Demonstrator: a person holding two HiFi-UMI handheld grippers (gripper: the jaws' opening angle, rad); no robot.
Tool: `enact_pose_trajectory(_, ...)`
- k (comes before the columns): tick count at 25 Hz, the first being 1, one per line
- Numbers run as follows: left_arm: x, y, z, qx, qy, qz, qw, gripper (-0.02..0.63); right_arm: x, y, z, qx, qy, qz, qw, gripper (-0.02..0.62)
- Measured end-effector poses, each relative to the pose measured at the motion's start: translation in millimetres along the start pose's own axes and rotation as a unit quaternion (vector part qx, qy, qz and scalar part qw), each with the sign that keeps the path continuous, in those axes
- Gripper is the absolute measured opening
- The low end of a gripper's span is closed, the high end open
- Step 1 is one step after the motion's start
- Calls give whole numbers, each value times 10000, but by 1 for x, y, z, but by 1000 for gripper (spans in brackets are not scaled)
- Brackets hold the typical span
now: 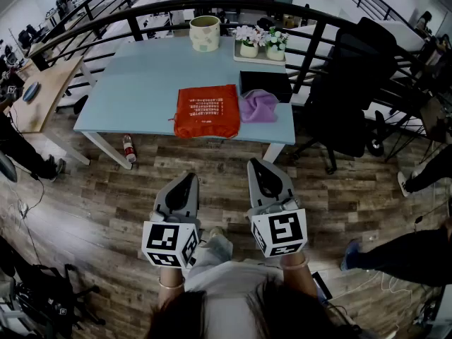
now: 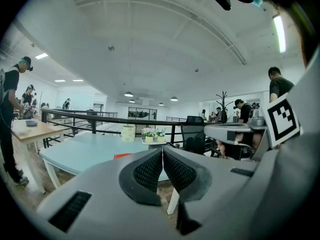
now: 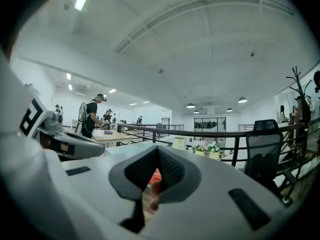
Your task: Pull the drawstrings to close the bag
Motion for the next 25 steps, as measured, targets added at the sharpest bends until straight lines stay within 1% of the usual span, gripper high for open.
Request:
enact_pose_trajectory(6, -10, 2, 15, -58, -40, 14, 10000, 21, -18, 0, 4, -9, -10, -11, 10000, 25)
enact_pose_trajectory(8, -12, -1, 19, -60, -91, 127, 9999, 21, -24, -1, 5, -49, 1, -21, 10000, 25)
enact_pose_trajectory(11, -19, -2, 28, -119, -159, 86, 9998, 21, -35, -2, 6, -71, -29, -20, 10000, 25)
enact_pose_trajectory(16, -31, -3, 45, -175, -326, 180, 9992, 21, -58, -3, 6, 20, -111, 55, 9999, 25)
enact_pose_trajectory(21, -45, -2, 62, -284, -418, 89, 9987, 23, -80, -3, 5, 21, -206, 79, 9998, 25)
enact_pose_trajectory(25, -52, 1, 78, -267, -406, -2, 9988, 23, -93, 0, 13, 249, -223, 138, 9993, 25)
Point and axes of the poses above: the fingertips, and each gripper's own axes: x backward along the fingers, z to its left, y out of its top, the point moved 2 cm from there along x, backward along the fingers, and after that the axes turned 12 degrees about y, right-handed, at the moved point
